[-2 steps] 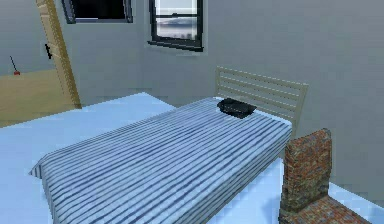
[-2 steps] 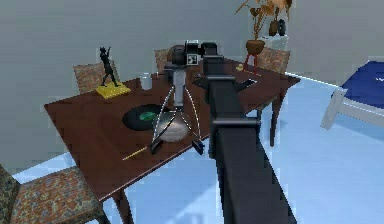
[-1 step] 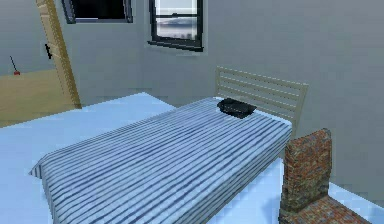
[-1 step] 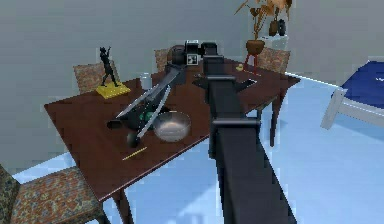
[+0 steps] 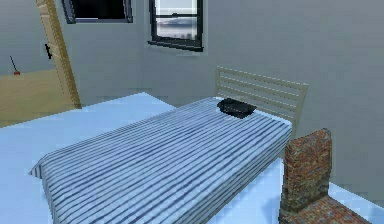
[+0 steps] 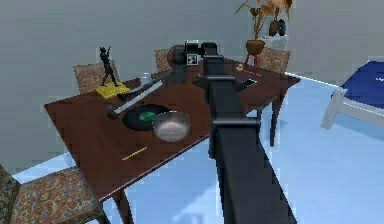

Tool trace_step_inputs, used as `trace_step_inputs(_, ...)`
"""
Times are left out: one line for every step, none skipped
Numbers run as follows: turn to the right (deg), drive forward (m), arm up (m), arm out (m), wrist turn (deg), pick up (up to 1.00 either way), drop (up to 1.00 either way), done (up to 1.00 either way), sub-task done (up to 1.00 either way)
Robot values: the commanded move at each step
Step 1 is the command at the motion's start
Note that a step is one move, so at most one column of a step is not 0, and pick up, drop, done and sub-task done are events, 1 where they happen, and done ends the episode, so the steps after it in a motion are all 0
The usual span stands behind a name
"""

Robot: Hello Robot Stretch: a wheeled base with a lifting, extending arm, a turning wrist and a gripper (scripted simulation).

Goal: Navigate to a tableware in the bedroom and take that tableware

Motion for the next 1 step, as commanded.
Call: trace_step_inputs(0.0, 0.00, 0.00, 0.00, 45.0, 0.00, 0.00, 0.00, 0.00)
